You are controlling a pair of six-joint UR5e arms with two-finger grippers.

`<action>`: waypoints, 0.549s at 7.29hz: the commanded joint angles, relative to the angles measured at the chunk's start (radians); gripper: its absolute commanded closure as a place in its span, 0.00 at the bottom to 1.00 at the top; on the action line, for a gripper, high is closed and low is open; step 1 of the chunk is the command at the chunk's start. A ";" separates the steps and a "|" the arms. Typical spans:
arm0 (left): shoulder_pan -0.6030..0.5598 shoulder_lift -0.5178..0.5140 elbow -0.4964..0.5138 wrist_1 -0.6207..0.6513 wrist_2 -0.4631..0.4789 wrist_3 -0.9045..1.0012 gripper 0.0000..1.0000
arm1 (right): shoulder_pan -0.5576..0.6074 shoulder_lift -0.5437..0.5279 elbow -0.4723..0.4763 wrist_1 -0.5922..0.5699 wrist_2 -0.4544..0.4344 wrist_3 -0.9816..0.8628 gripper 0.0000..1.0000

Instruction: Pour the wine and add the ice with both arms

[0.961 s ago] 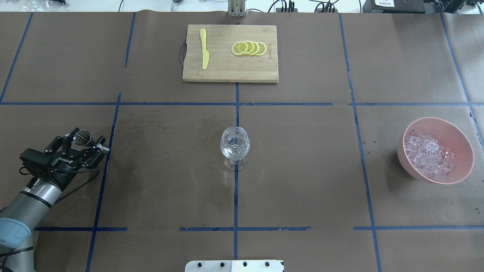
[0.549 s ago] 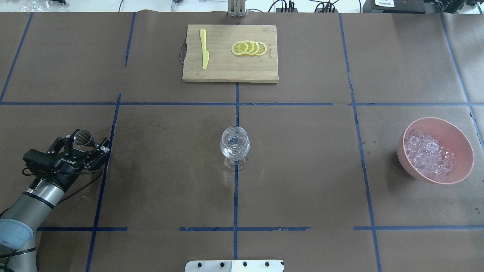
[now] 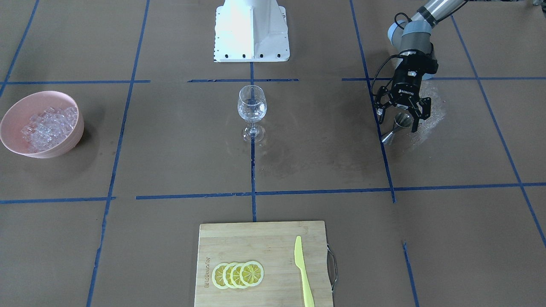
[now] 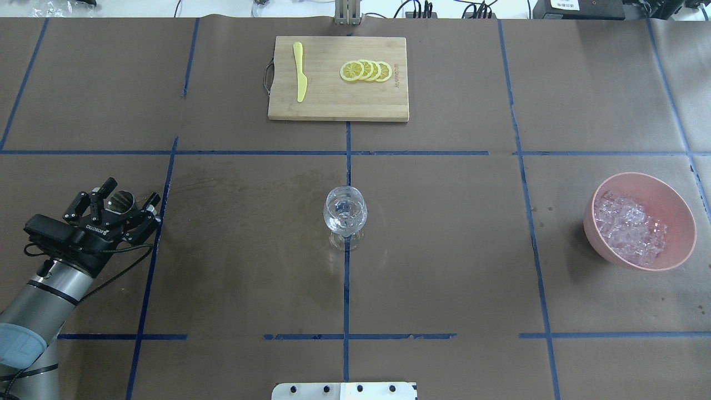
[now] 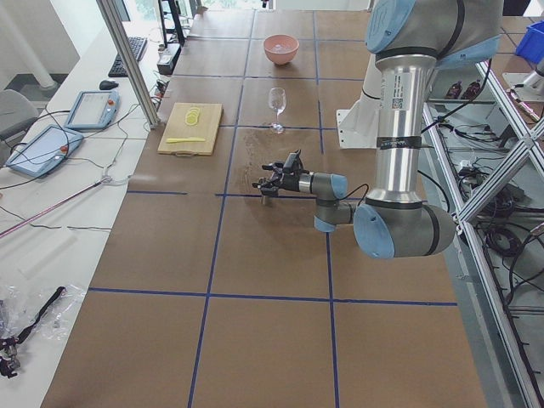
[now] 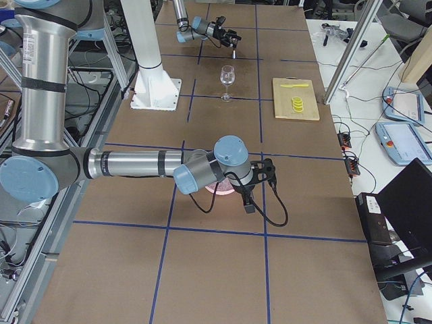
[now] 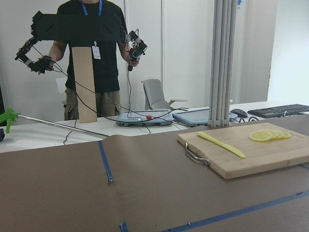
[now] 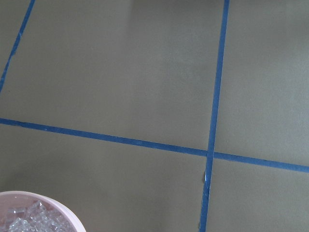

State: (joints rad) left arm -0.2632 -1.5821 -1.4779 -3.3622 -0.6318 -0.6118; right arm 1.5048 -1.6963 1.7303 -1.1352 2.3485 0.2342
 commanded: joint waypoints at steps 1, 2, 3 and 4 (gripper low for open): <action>-0.004 0.005 -0.030 -0.012 0.004 0.050 0.00 | 0.000 0.001 0.000 0.000 0.000 0.001 0.00; -0.014 0.005 -0.048 -0.069 -0.003 0.134 0.00 | 0.000 0.001 0.002 0.000 0.000 0.002 0.00; -0.049 0.005 -0.057 -0.068 -0.023 0.161 0.00 | 0.000 0.003 0.002 0.000 0.000 0.001 0.00; -0.135 0.007 -0.058 -0.053 -0.163 0.162 0.00 | 0.000 0.003 0.002 0.000 0.000 0.001 0.00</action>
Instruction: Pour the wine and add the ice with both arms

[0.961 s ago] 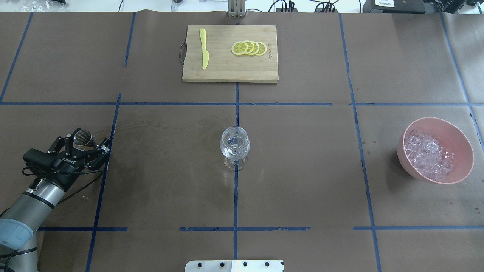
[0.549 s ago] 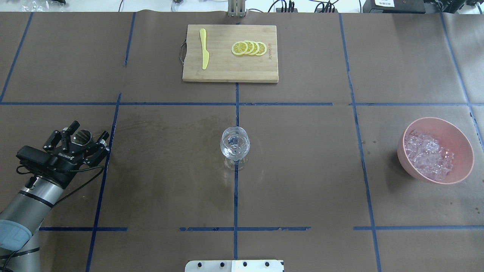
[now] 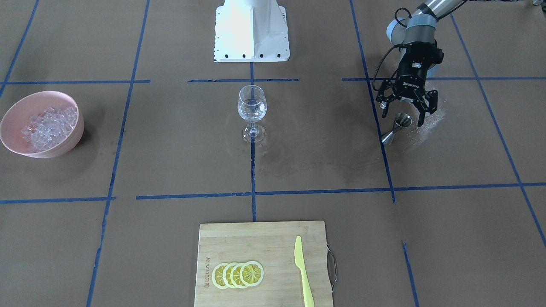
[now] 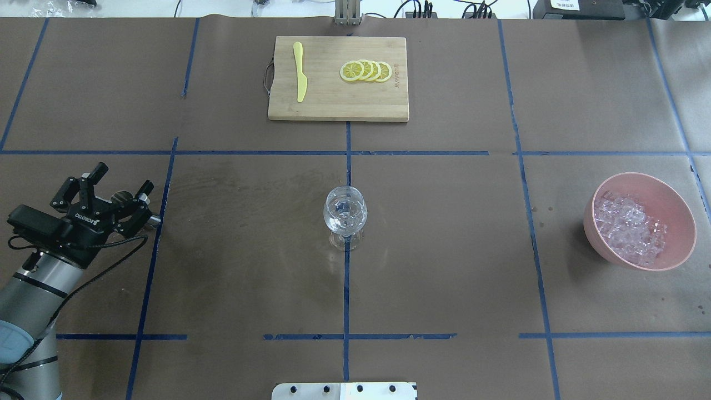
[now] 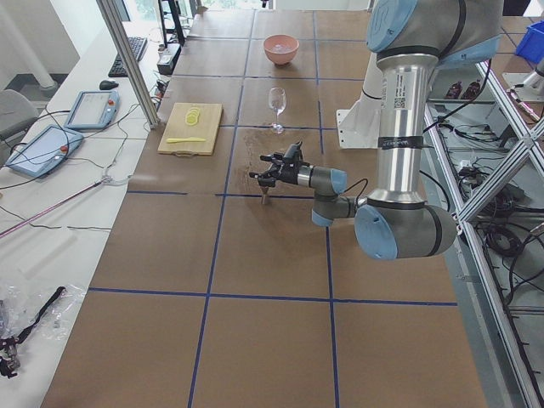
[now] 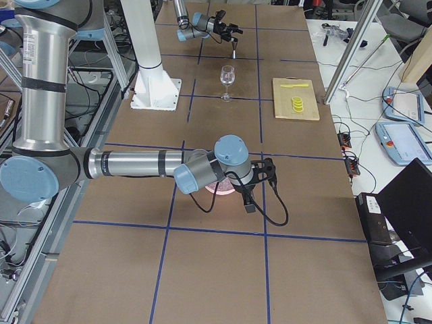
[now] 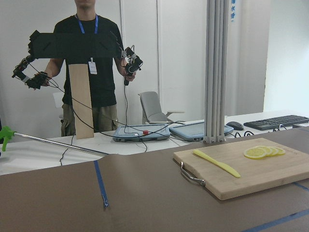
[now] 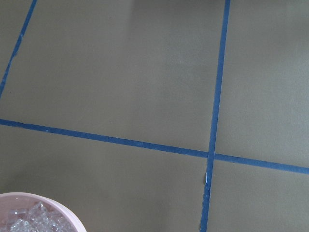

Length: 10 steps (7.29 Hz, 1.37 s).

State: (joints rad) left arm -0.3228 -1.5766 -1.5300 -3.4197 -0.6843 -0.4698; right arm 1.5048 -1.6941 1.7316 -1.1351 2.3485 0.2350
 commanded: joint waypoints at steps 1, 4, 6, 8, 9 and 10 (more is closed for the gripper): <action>-0.178 0.004 -0.007 0.078 -0.233 0.020 0.00 | 0.000 0.001 0.000 0.000 0.000 0.000 0.00; -0.604 -0.012 -0.038 0.425 -0.771 0.121 0.00 | 0.000 0.002 -0.001 0.000 0.000 0.000 0.00; -0.821 -0.057 -0.114 0.790 -0.990 0.182 0.00 | 0.000 0.002 -0.001 0.000 0.000 0.000 0.00; -1.064 -0.141 -0.121 1.129 -1.269 0.426 0.00 | 0.000 0.001 -0.003 0.000 0.000 0.000 0.00; -1.138 -0.138 -0.116 1.307 -1.361 0.434 0.00 | 0.000 0.001 -0.004 0.000 0.000 0.001 0.00; -1.166 -0.148 -0.110 1.559 -1.373 0.436 0.00 | 0.000 0.001 -0.004 0.000 0.002 0.001 0.00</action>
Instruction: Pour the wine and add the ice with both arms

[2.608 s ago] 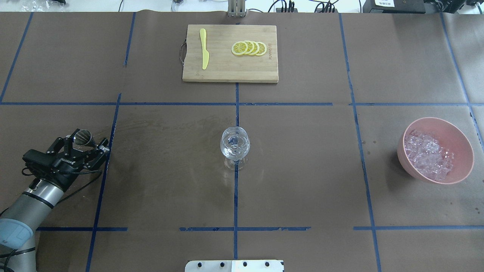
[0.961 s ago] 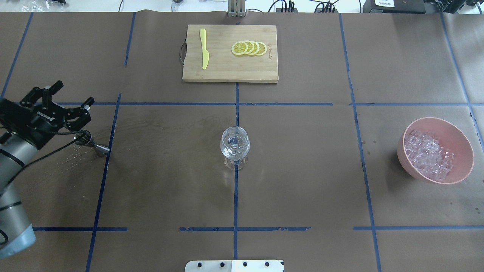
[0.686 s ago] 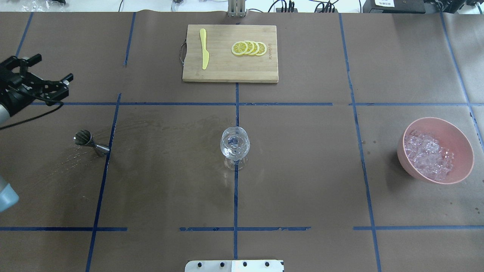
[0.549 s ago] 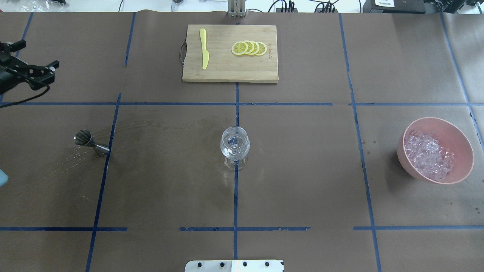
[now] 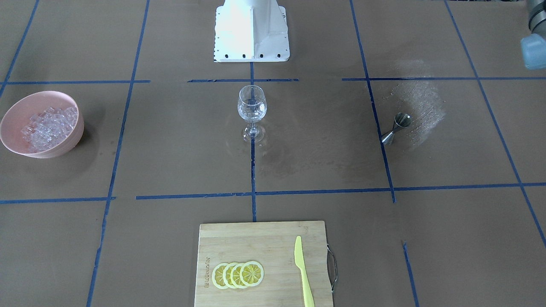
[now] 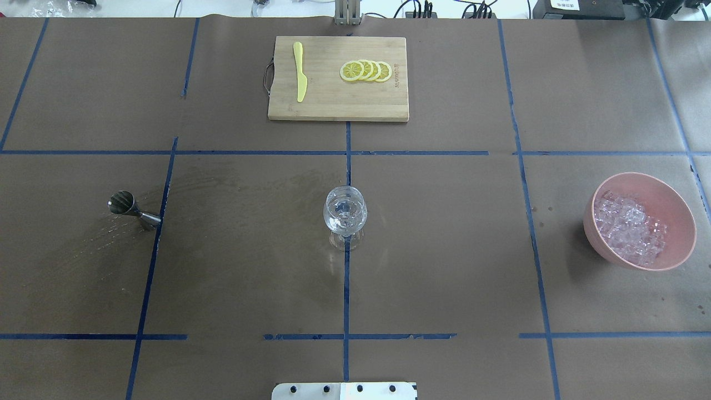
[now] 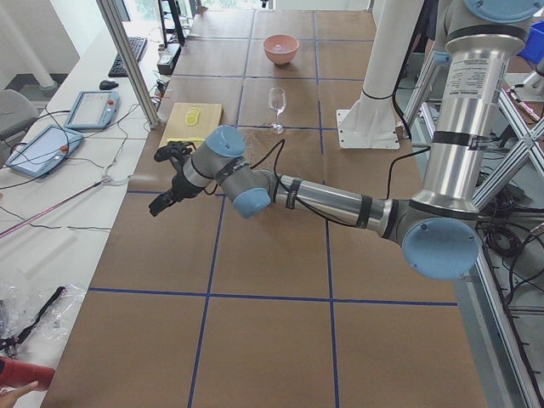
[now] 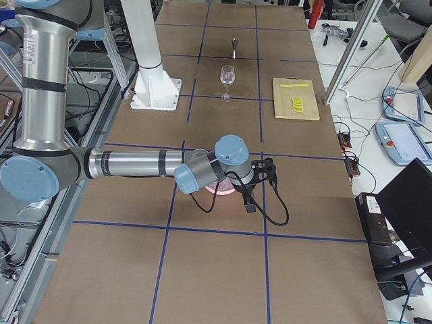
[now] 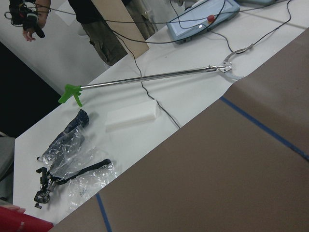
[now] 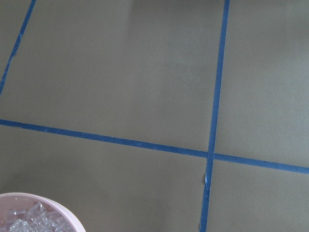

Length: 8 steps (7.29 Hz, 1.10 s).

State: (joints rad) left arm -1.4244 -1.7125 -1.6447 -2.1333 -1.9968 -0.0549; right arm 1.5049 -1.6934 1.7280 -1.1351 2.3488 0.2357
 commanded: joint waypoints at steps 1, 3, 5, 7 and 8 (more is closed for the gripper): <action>-0.068 -0.059 0.009 0.517 -0.054 0.033 0.00 | 0.000 0.001 -0.002 0.000 0.001 0.001 0.00; -0.111 -0.055 0.029 0.707 -0.142 0.122 0.00 | 0.000 0.012 -0.002 -0.002 0.007 0.004 0.00; -0.116 0.138 -0.001 0.587 -0.318 0.232 0.00 | 0.000 0.018 0.013 0.002 0.009 0.046 0.00; -0.117 0.229 -0.006 0.435 -0.318 0.239 0.00 | -0.012 0.040 0.036 -0.005 0.023 0.077 0.00; -0.114 0.212 -0.004 0.437 -0.313 0.236 0.00 | -0.052 0.064 0.074 -0.011 0.032 0.155 0.00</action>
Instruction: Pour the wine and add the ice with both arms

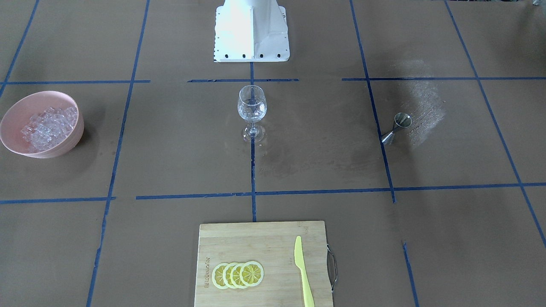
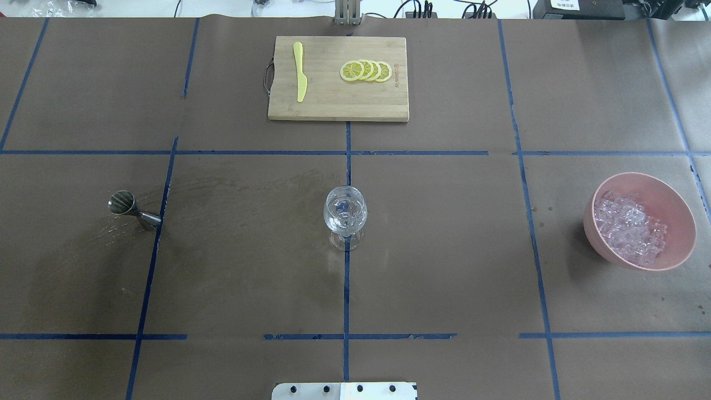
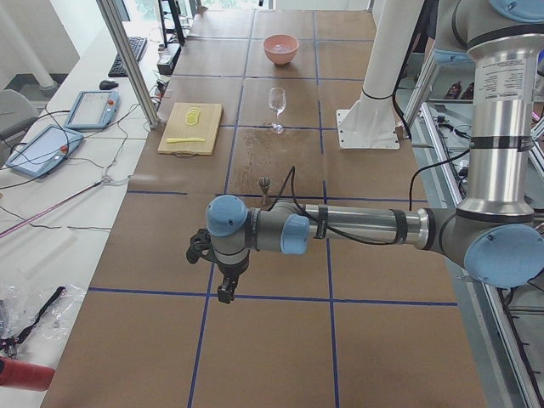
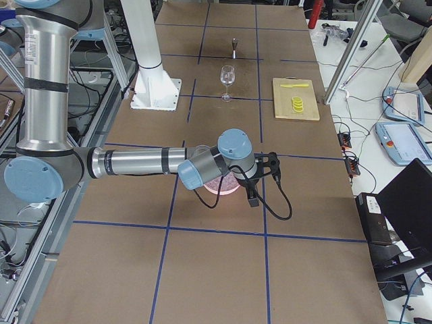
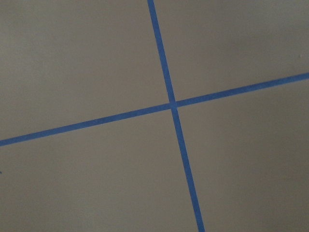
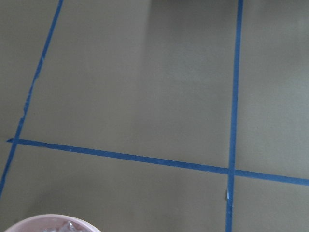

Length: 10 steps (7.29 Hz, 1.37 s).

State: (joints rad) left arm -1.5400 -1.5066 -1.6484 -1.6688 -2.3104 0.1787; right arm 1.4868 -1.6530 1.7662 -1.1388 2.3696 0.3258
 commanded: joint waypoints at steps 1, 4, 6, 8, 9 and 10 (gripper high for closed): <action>0.003 -0.019 0.008 -0.029 0.002 0.001 0.00 | -0.125 0.038 0.082 -0.001 -0.022 0.208 0.00; 0.003 -0.027 0.001 -0.032 0.000 0.001 0.00 | -0.348 0.009 0.159 0.036 -0.217 0.355 0.00; 0.003 -0.027 -0.001 -0.035 -0.001 0.001 0.00 | -0.367 -0.172 0.153 0.289 -0.254 0.536 0.00; 0.003 -0.027 -0.004 -0.037 -0.003 0.002 0.00 | -0.423 -0.201 0.153 0.315 -0.282 0.608 0.03; 0.003 -0.027 -0.005 -0.037 -0.003 0.002 0.00 | -0.500 -0.199 0.154 0.315 -0.379 0.687 0.06; 0.003 -0.027 -0.007 -0.037 -0.003 0.004 0.00 | -0.595 -0.195 0.153 0.314 -0.492 0.708 0.06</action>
State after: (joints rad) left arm -1.5371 -1.5340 -1.6532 -1.7055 -2.3130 0.1813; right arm 0.9959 -1.8480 1.9197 -0.8280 2.0010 0.9823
